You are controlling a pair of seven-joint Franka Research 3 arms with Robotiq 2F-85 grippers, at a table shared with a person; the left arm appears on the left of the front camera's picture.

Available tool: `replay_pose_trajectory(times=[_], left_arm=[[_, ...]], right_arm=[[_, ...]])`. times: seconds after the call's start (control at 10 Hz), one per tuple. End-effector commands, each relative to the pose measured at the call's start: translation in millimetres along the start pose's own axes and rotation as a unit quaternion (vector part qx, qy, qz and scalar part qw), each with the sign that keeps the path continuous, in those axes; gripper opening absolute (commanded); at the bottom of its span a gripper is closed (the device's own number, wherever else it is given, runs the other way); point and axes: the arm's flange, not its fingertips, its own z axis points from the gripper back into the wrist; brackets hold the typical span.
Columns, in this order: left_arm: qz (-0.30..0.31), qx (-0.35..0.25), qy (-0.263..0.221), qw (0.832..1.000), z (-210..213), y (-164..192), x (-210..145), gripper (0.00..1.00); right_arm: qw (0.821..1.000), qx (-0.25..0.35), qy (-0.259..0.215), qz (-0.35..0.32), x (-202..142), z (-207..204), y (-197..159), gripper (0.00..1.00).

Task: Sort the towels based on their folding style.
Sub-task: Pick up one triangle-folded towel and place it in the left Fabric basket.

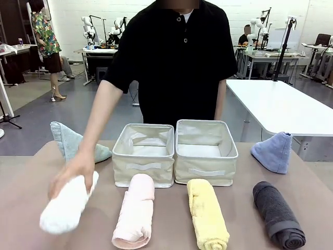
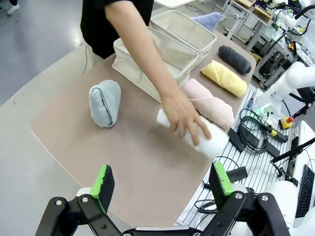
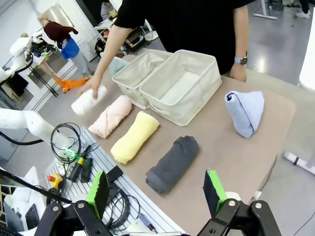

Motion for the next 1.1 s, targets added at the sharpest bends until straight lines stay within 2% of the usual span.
replay_pose_trajectory(times=[0.0,0.2,0.4,0.6,0.7,0.8,1.0], left_arm=[[-0.004,-0.004,-0.008,1.000,0,0,0,1.00],[0.000,0.000,0.000,1.000,0,0,0,1.00],[-0.049,0.081,0.089,0.992,-56,-4,62,1.00],[-0.103,0.150,0.179,0.967,-128,-9,117,1.00],[-0.124,0.155,0.218,0.956,-161,-14,135,1.00],[-0.131,0.160,0.255,0.945,-196,-17,145,1.00],[-0.132,0.174,0.300,0.929,-248,-6,144,1.00]], right_arm=[[1.000,0.006,-0.009,0.007,3,2,0,1.00],[1.000,0.006,-0.009,0.007,3,2,0,1.00],[1.000,0.006,-0.009,0.007,3,2,0,1.00],[1.000,0.006,-0.009,0.007,3,2,0,1.00],[1.000,0.006,-0.009,0.007,3,2,0,1.00],[1.000,0.006,-0.009,0.007,3,2,0,1.00],[1.000,0.006,-0.009,0.007,3,2,0,1.00]])
